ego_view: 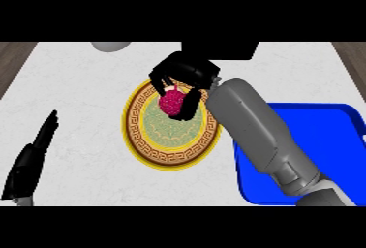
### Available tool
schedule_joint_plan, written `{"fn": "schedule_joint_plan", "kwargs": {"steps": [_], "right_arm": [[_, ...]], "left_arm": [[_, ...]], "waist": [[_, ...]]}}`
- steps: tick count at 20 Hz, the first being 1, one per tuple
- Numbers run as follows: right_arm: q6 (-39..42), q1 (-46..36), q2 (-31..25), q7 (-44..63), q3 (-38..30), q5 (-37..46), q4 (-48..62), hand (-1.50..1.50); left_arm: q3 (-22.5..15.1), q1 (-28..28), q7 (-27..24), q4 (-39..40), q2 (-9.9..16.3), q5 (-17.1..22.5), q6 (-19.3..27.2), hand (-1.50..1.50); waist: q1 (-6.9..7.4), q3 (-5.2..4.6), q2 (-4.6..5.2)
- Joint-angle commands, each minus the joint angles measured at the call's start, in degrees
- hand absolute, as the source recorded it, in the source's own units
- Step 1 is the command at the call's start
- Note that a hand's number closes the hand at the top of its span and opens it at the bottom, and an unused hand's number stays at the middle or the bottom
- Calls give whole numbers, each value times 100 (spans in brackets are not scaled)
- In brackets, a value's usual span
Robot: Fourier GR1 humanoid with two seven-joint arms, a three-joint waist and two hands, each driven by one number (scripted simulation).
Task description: Pick the cupcake from the tray and place it in the plate
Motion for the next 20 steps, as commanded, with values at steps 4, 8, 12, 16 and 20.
{"fn": "schedule_joint_plan", "kwargs": {"steps": [4,8,12,16,20], "right_arm": [[-93,324,231,360,177,-785,673,150],[-721,140,234,901,1015,-1155,1015,-150],[-904,215,235,634,1182,-1661,984,-150],[-1077,312,236,481,662,-2458,801,-150],[-1176,18,166,494,-233,-2843,1181,-150]], "left_arm": [[-37,-264,5,200,-54,-5,-95,0],[30,-503,-148,500,2,-90,-97,0],[106,-396,-261,544,30,-95,-155,0],[52,-333,290,-139,46,-25,-224,0],[5,-9,-209,182,-183,-186,24,0]], "waist": [[108,0,45],[182,-1,54],[119,0,42],[147,7,43],[71,1,52]]}}
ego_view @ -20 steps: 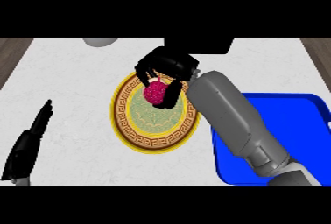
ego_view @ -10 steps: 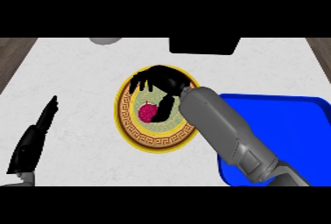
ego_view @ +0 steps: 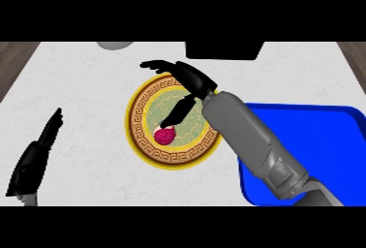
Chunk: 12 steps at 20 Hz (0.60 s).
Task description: Pick the cupcake from the tray and place it in the plate
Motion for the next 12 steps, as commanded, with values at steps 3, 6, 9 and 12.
{"fn": "schedule_joint_plan", "kwargs": {"steps": [3,6,9,12], "right_arm": [[36,-211,-398,0,-1014,-595,490,-150],[533,-404,-571,-250,-1538,-1044,942,-150],[1095,-646,-914,-469,-1930,-1341,1303,-150],[1474,-603,-1301,-1125,-2120,-1377,1750,-150]], "left_arm": [[49,-53,150,-133,25,33,-52,0],[49,41,73,-253,21,70,-99,0],[107,137,-186,-33,24,53,-89,0],[70,-68,-83,25,39,68,-168,0]], "waist": [[-88,3,-6],[-4,4,25],[34,1,45],[146,6,116]]}}
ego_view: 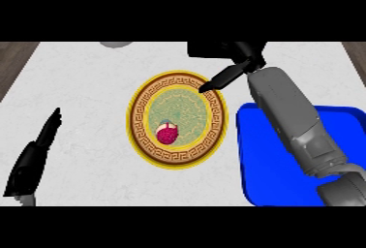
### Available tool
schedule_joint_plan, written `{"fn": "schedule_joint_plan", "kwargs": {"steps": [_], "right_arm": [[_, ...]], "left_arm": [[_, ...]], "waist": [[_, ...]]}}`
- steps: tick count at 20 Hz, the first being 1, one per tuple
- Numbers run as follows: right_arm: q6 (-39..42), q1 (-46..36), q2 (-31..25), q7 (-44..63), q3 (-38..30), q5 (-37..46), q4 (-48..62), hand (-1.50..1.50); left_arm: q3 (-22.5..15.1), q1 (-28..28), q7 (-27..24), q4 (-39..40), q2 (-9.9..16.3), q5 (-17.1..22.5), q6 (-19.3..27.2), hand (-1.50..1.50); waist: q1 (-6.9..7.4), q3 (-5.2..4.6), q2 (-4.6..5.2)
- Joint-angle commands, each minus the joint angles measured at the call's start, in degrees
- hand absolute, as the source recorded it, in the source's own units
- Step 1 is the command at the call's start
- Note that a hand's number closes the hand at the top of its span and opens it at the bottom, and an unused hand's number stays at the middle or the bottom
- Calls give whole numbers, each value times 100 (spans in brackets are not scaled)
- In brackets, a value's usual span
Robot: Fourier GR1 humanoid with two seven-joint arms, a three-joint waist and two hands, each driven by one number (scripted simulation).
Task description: Pick the cupcake from the tray and place it in the plate
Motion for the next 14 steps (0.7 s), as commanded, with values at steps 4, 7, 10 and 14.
{"fn": "schedule_joint_plan", "kwargs": {"steps": [4,7,10,14], "right_arm": [[825,-101,-719,-1065,-333,-14,794,-150],[1029,-138,-995,-1328,-258,167,981,-150],[1311,-195,-1458,-1519,-391,109,1115,-150],[1237,-136,-1413,-1670,-327,246,1314,-150]], "left_arm": [[-179,15,-234,115,-190,-202,139,0],[-224,-22,57,-127,-140,-174,21,0],[-122,-286,168,-71,-48,-37,-105,0],[-143,-404,70,24,-102,-131,5,0]], "waist": [[141,3,72],[185,9,68],[239,14,121],[284,15,143]]}}
